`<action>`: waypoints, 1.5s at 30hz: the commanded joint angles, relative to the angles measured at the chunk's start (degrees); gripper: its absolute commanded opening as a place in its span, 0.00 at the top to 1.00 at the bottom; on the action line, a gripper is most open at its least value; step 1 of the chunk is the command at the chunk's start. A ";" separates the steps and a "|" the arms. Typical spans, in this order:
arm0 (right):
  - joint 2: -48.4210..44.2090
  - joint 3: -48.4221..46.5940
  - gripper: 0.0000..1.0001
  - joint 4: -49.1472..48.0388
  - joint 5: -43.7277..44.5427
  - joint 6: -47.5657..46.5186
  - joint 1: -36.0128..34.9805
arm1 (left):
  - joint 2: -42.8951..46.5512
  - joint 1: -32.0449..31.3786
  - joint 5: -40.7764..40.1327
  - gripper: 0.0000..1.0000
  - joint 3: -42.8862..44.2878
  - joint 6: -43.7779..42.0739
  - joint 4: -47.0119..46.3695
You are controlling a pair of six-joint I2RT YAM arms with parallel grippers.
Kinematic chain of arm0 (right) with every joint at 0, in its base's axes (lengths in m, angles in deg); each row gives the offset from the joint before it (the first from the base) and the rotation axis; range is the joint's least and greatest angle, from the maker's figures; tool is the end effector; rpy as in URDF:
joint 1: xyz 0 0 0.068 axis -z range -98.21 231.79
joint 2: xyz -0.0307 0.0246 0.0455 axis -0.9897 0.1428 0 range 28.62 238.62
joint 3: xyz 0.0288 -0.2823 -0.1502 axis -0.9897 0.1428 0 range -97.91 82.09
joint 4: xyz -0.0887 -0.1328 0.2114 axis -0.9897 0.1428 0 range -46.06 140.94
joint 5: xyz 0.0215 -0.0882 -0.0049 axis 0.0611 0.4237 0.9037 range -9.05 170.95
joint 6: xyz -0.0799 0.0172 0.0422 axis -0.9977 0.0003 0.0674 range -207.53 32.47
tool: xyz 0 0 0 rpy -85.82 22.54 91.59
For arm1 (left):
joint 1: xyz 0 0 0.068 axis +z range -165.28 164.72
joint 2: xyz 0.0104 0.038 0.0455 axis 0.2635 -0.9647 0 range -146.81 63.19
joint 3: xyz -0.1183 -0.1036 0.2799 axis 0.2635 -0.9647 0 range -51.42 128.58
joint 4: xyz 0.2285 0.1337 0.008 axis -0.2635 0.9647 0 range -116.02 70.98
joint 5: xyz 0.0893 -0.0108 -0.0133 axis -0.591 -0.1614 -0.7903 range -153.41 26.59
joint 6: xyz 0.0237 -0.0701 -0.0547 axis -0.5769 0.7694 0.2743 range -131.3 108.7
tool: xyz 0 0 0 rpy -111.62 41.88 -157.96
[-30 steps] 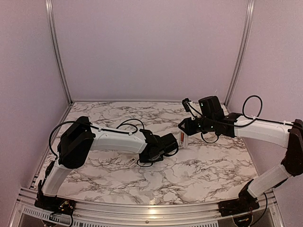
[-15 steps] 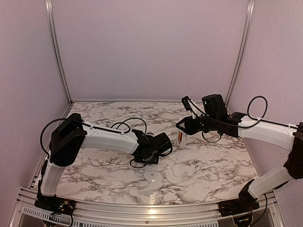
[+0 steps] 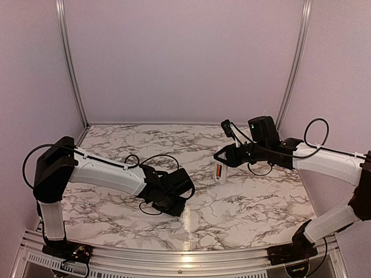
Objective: Load the batteries into the remote control
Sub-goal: Pick up the battery from the center of the board.
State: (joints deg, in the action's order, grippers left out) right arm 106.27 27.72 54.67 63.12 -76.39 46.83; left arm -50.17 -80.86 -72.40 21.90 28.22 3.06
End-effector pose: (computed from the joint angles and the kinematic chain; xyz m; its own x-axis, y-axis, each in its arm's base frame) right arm 0.2572 0.2107 0.2913 -0.5953 -0.1919 -0.7803 -0.6508 0.6847 0.3281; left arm 0.1890 -0.3851 0.1420 -0.8556 0.3641 -0.3679 0.4302 0.8955 -0.1142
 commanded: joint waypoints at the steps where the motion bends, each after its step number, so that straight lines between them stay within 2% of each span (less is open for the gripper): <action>1: -1.19 -0.31 1.00 0.18 -1.09 0.01 0.24 | -0.98 -1.19 6.91 0.87 -3.79 -4.43 6.73; 5: -0.83 -1.04 1.00 0.74 -0.97 -0.30 0.29 | -4.49 -1.39 5.50 0.77 -1.05 -8.12 10.72; 12: -0.90 -1.53 1.00 1.59 -0.32 -0.54 0.37 | -7.49 -1.32 3.85 0.69 4.46 -10.09 13.64; 24: -1.26 -1.11 1.00 1.69 0.17 -0.83 0.33 | -11.48 -1.30 1.92 0.70 9.21 -14.23 18.18; 34: -1.79 -0.65 1.00 2.12 1.07 -1.34 0.33 | -14.91 -1.20 2.12 0.75 14.04 -16.37 20.49; 41: -1.84 0.22 1.00 1.37 -0.23 -0.72 1.28 | -13.35 -0.55 0.10 0.88 13.89 -16.40 20.32; 45: -1.62 2.12 1.00 -1.68 -5.17 1.62 3.02 | -7.89 -0.30 -3.10 1.00 11.12 -18.17 15.96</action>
State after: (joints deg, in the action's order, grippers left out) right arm 105.75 28.46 55.87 62.44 -76.78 47.96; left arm -59.18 -82.24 -71.48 38.01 11.85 19.13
